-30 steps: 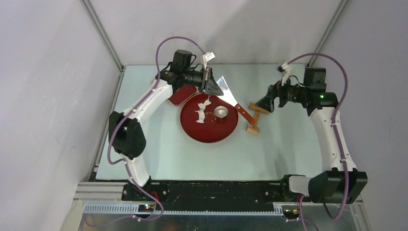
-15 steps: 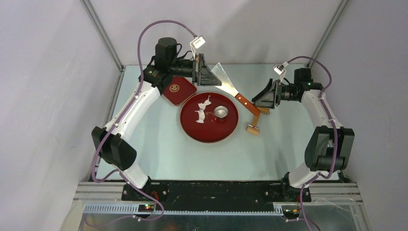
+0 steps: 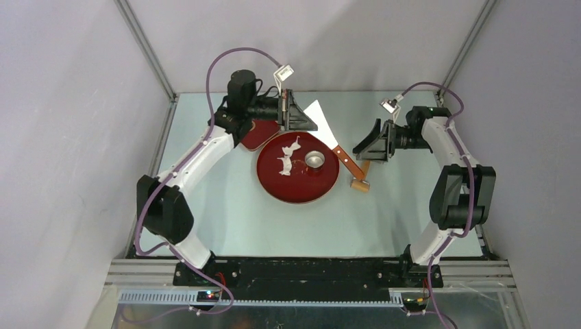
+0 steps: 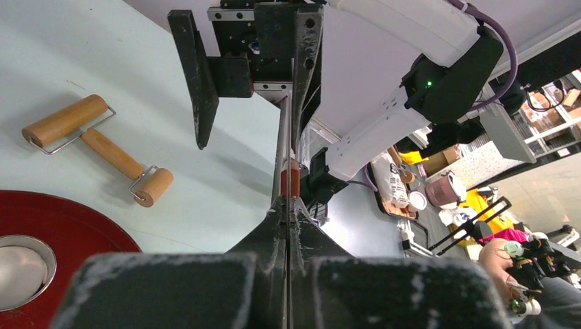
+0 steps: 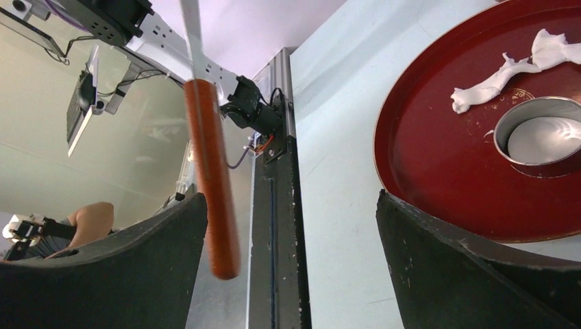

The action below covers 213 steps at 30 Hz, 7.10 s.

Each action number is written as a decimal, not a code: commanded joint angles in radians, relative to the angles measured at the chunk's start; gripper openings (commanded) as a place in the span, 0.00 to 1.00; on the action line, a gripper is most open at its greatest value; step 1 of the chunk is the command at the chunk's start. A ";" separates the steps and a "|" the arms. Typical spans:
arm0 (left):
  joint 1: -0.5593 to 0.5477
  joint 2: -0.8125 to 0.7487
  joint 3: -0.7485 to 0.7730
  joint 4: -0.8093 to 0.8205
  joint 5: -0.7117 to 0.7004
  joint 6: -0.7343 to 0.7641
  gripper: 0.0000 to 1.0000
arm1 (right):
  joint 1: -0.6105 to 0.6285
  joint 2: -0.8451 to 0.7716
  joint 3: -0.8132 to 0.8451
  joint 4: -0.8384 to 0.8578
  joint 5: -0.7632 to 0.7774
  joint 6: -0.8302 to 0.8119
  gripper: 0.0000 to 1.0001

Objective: Roll out the dumpling wrappers from the dough
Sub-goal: Pick up the spatula from the center of the board.

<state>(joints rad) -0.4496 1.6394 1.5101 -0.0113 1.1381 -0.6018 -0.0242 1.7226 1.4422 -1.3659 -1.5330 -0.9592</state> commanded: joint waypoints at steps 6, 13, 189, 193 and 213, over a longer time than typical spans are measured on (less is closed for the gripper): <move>0.002 -0.036 -0.024 0.109 -0.068 -0.049 0.00 | 0.063 -0.019 0.044 -0.061 -0.180 -0.026 0.96; 0.018 -0.041 -0.031 0.134 -0.080 -0.074 0.00 | 0.154 0.006 0.019 -0.045 -0.179 -0.062 0.91; -0.026 0.232 0.027 -0.002 -0.233 -0.178 0.00 | 0.126 0.053 -0.382 2.595 0.310 2.318 0.46; -0.028 0.231 0.025 -0.001 -0.234 -0.173 0.00 | 0.108 0.042 -0.382 2.517 0.314 2.279 0.38; -0.045 0.258 0.033 -0.001 -0.221 -0.167 0.00 | 0.064 -0.020 -0.379 2.315 0.339 2.117 0.00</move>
<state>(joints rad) -0.4889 1.8954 1.5219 -0.0269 0.8822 -0.7601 0.0559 1.7641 1.0451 0.9508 -1.2274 1.2205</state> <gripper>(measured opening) 0.417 0.553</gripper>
